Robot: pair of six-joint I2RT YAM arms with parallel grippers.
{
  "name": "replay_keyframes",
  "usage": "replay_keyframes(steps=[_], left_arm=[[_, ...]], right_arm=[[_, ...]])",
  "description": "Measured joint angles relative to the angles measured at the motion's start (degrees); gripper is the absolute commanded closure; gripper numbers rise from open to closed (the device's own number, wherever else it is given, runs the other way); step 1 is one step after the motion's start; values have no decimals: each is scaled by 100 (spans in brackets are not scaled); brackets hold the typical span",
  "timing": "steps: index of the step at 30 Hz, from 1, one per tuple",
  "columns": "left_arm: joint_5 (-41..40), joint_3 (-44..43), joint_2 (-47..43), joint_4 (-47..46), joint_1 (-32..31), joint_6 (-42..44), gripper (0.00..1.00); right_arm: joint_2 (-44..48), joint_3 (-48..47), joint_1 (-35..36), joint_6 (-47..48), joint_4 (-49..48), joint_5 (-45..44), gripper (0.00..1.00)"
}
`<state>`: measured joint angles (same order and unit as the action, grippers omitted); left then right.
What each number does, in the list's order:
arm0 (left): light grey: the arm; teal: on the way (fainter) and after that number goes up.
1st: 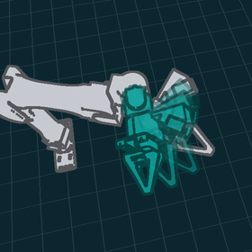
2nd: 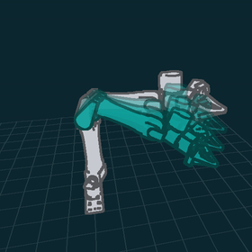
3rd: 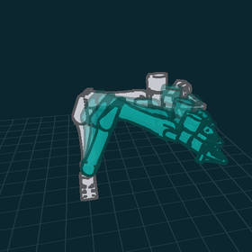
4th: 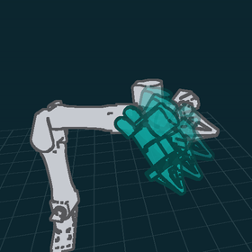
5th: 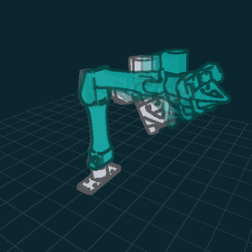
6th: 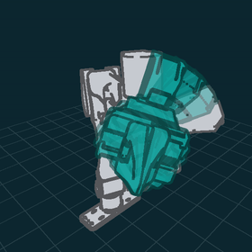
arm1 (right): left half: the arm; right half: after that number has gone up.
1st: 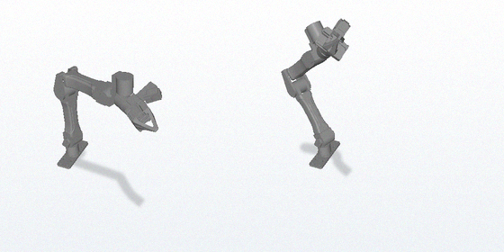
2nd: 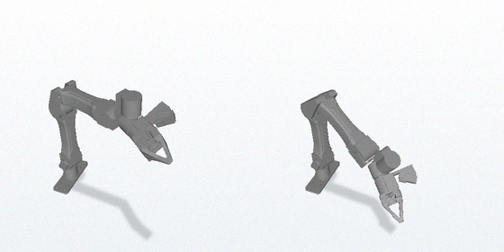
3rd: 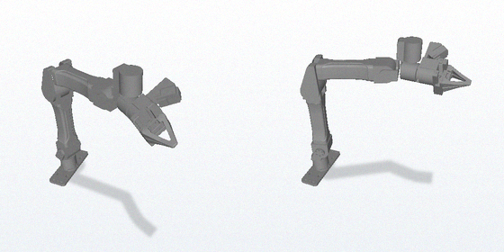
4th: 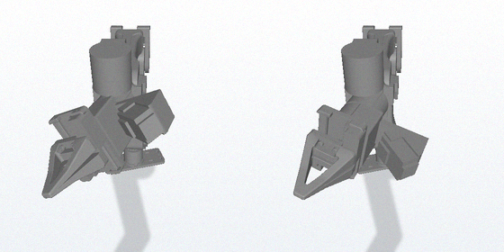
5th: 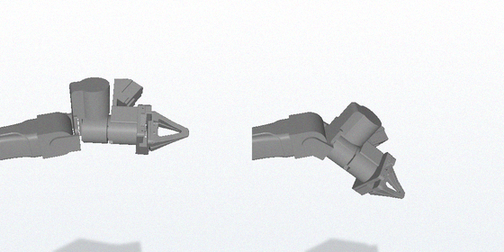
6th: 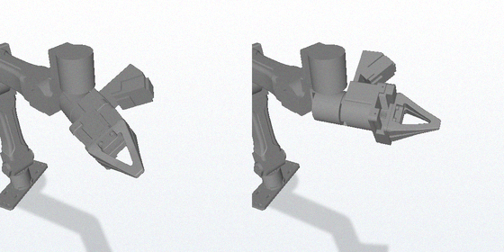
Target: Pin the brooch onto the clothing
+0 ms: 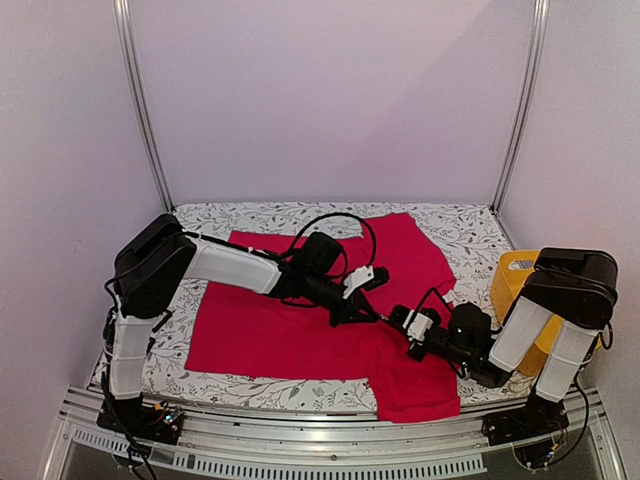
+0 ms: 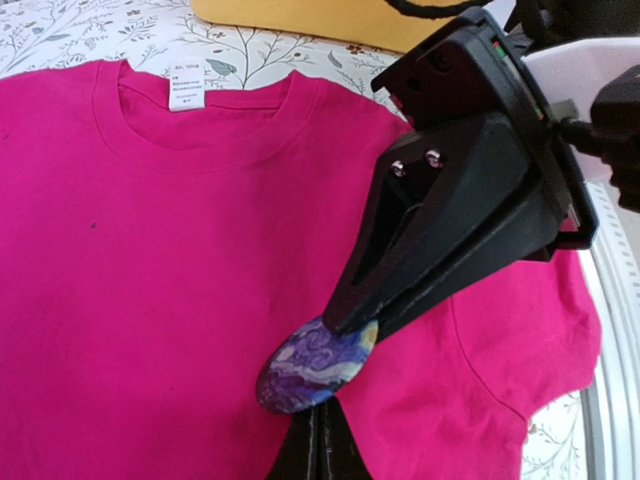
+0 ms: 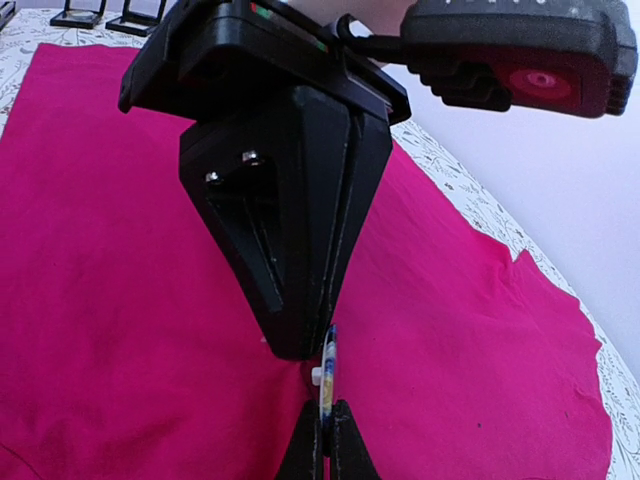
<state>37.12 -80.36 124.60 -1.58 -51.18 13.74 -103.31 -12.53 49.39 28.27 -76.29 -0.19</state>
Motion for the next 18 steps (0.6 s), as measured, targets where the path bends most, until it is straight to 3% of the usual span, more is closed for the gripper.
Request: replay_keyframes(steps=[18], left_arm=[[127, 63, 0, -20, -9, -184, 100]], right_arm=[[92, 133, -369, -907, -275, 1189, 100]])
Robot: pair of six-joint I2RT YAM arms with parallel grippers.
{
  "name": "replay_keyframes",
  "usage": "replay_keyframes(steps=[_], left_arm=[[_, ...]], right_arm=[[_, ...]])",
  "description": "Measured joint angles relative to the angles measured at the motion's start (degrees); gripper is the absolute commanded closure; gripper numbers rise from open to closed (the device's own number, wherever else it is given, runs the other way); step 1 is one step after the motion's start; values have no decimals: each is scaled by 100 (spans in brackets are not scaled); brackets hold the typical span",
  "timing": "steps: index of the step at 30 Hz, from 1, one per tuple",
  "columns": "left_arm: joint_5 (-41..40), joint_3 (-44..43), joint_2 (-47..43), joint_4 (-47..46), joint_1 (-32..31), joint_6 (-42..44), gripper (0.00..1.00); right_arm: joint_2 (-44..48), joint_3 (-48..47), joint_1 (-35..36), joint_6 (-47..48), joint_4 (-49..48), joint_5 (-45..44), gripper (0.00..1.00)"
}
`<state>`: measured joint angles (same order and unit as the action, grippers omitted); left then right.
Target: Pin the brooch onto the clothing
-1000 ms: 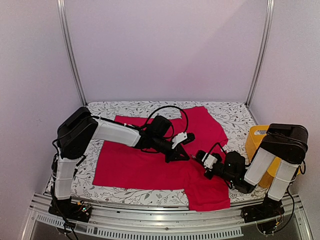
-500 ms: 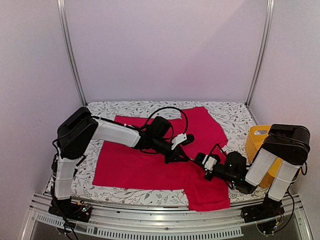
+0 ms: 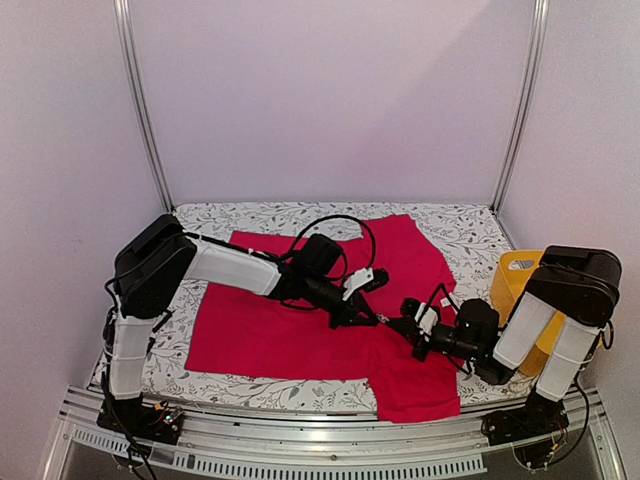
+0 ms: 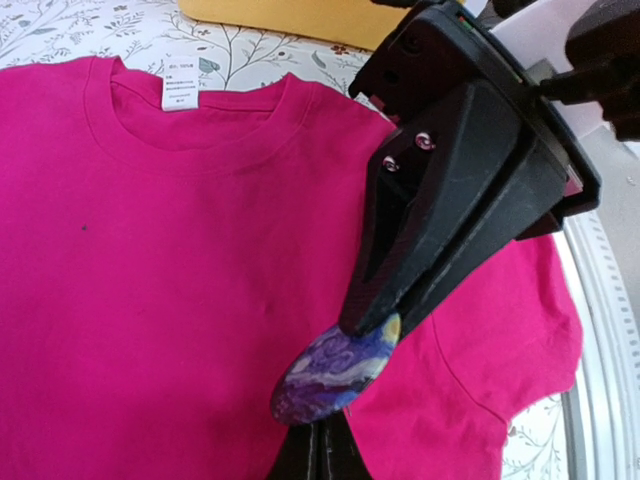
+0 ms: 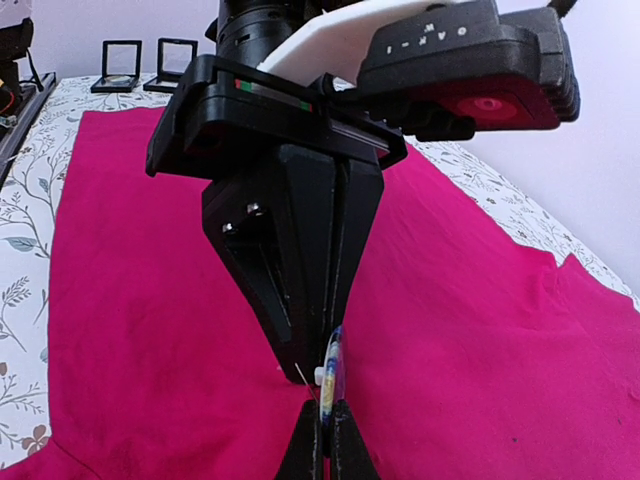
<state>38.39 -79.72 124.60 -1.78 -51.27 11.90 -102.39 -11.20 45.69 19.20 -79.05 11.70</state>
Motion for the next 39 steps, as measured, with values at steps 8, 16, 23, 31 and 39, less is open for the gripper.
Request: replay_keyframes(steps=[8, 16, 23, 31, 39], left_arm=[[-166, 116, 2, -162, -20, -81, 63], [-588, 1145, -629, -756, 157, 129, 45], [-310, 2341, -1231, -2461, 284, 317, 60], [-247, 2468, -1088, -3364, 55, 658, 70], [-155, 2168, -951, -3171, -39, 1067, 84]], right_arm=[[0, -15, -188, -61, -48, 601, 100], [15, -122, -452, -166, 192, 1506, 100], [33, -350, -726, -358, 457, 2094, 100], [33, -474, -796, -389, 614, 2428, 100], [70, -623, -828, -337, 804, 2603, 100]])
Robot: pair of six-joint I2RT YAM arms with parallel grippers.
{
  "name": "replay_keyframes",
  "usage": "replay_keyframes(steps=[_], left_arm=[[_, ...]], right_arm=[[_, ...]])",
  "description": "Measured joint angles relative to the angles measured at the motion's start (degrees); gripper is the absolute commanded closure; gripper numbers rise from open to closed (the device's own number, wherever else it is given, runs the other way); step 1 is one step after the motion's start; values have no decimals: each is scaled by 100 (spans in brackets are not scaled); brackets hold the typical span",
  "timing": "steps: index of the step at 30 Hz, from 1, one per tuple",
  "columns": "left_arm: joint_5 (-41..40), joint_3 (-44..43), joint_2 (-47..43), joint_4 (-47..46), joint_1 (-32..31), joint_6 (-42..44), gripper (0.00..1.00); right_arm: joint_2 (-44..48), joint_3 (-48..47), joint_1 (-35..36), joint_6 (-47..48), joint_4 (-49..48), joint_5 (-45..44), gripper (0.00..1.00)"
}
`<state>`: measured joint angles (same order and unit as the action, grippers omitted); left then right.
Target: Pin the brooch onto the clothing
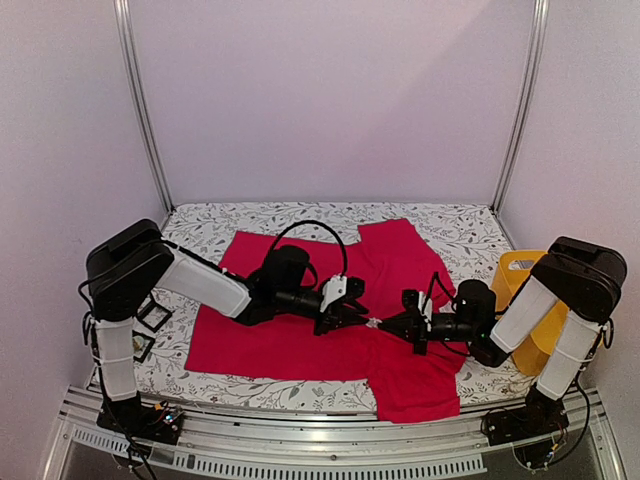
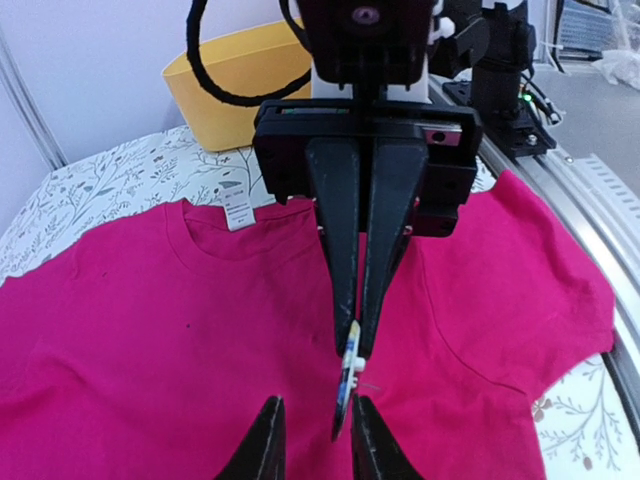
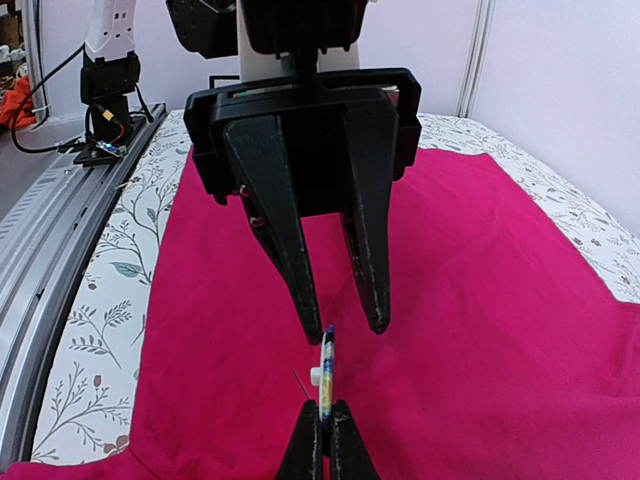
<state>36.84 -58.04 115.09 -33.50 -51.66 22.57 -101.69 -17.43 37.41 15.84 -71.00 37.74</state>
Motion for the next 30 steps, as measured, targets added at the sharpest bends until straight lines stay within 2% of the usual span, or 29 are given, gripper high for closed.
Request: replay_keyframes(steps=[5, 7, 8, 9, 11, 12, 13, 14, 18, 27, 30], left_arm=[[0, -70, 35, 197, -22, 76, 89], [2, -96, 44, 275, -24, 107, 99], [2, -96, 44, 291, -24, 94, 100], [11, -105, 44, 330, -26, 149, 100], [20, -118, 44, 380, -31, 136, 100], [24, -129, 44, 402, -33, 136, 100], [7, -131, 44, 424, -35, 127, 100], [2, -129, 44, 435, -35, 116, 100], [0, -129, 44, 426, -35, 31, 100], [15, -129, 44, 422, -35, -50, 100], [20, -129, 44, 422, -35, -57, 100]], right_arm=[[11, -17, 0, 28, 66, 39, 100], [24, -20, -13, 46, 92, 42, 100], [39, -20, -26, 52, 116, 42, 100], [55, -24, -31, 55, 131, 37, 93], [83, -31, -39, 66, 192, 39, 65], [92, -35, -42, 61, 221, 37, 56], [98, -42, -42, 48, 229, 33, 50], [107, -52, -42, 79, 234, 37, 49], [105, -63, -42, 140, 249, 59, 50], [-203, -280, -39, 225, 238, 17, 71], [-284, -348, -39, 229, 197, 11, 74]])
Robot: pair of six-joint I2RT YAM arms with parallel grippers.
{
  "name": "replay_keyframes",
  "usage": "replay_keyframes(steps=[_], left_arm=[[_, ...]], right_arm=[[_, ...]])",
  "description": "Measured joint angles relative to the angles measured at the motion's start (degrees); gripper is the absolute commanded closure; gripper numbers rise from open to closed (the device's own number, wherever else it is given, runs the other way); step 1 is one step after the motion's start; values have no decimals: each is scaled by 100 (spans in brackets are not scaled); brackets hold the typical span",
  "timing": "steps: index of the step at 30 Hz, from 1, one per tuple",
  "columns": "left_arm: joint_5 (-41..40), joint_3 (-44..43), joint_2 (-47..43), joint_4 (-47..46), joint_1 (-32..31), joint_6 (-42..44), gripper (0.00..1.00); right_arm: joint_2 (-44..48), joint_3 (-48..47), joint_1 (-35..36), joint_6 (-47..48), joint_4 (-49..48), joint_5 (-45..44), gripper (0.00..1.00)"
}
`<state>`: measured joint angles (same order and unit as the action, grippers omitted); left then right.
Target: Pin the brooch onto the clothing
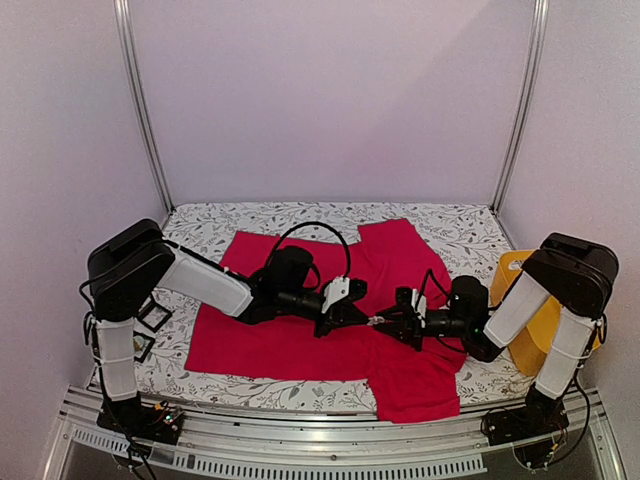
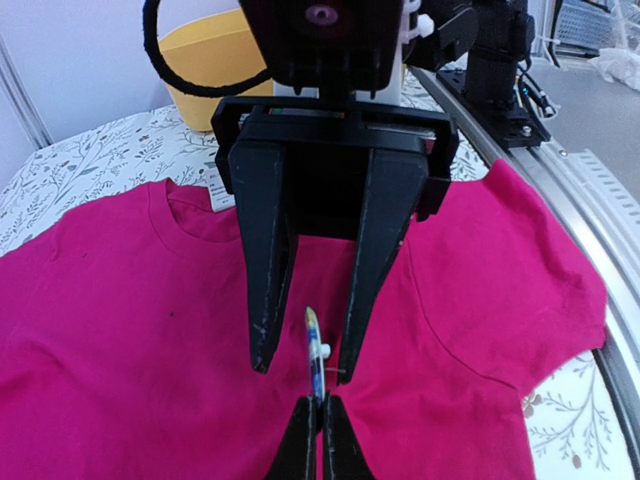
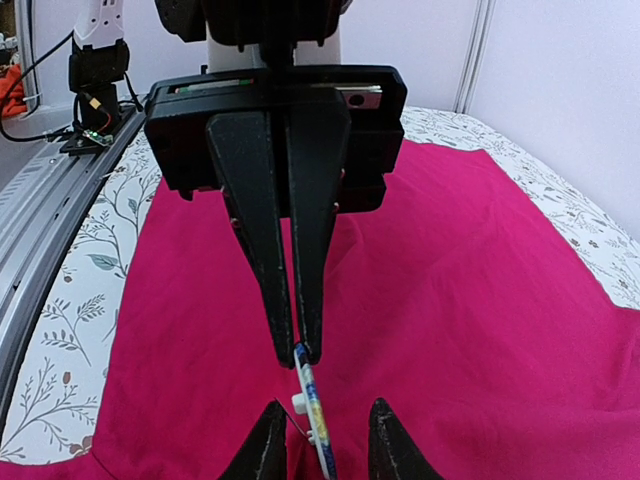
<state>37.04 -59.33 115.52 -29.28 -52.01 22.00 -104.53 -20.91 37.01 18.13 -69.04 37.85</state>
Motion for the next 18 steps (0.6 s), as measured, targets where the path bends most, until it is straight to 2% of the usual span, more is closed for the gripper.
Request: replay_keyframes(steps=[7, 18], left_arm=[[15, 0, 0, -2, 0, -22, 100], [24, -2, 0, -2, 0, -44, 100]], right_arm=[[-149, -31, 0, -11, -66, -9, 71], [-160, -26, 4, -37, -90, -157, 82]])
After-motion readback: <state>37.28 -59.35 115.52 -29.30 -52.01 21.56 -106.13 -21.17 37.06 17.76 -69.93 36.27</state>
